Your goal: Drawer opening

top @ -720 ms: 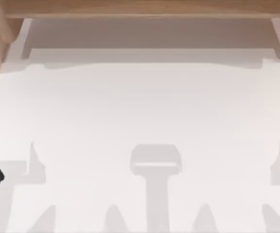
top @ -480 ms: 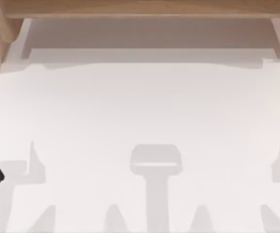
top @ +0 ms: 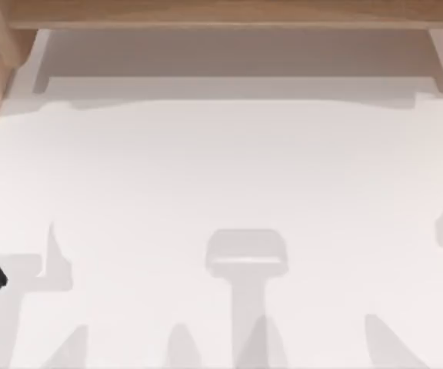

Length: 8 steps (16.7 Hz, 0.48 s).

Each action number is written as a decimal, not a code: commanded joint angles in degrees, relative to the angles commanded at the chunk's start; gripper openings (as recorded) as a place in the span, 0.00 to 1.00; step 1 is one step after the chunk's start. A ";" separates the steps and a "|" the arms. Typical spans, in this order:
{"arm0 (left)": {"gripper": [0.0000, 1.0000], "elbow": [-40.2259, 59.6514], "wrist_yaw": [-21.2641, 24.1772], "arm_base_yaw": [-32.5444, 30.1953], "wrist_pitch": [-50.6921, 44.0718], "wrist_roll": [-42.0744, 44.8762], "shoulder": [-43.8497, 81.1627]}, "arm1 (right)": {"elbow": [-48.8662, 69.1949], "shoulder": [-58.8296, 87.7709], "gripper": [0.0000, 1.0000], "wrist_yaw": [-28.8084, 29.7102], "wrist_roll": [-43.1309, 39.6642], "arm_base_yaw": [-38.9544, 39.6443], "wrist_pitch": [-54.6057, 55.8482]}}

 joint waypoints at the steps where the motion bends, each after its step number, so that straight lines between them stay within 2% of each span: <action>1: 1.00 0.00 0.00 0.00 0.00 0.00 0.00 | 1.64 2.44 1.00 -1.31 0.08 -1.79 0.56; 8: 1.00 0.00 0.00 0.00 0.00 0.00 0.00 | 13.67 20.56 1.00 -12.10 0.33 -12.68 4.94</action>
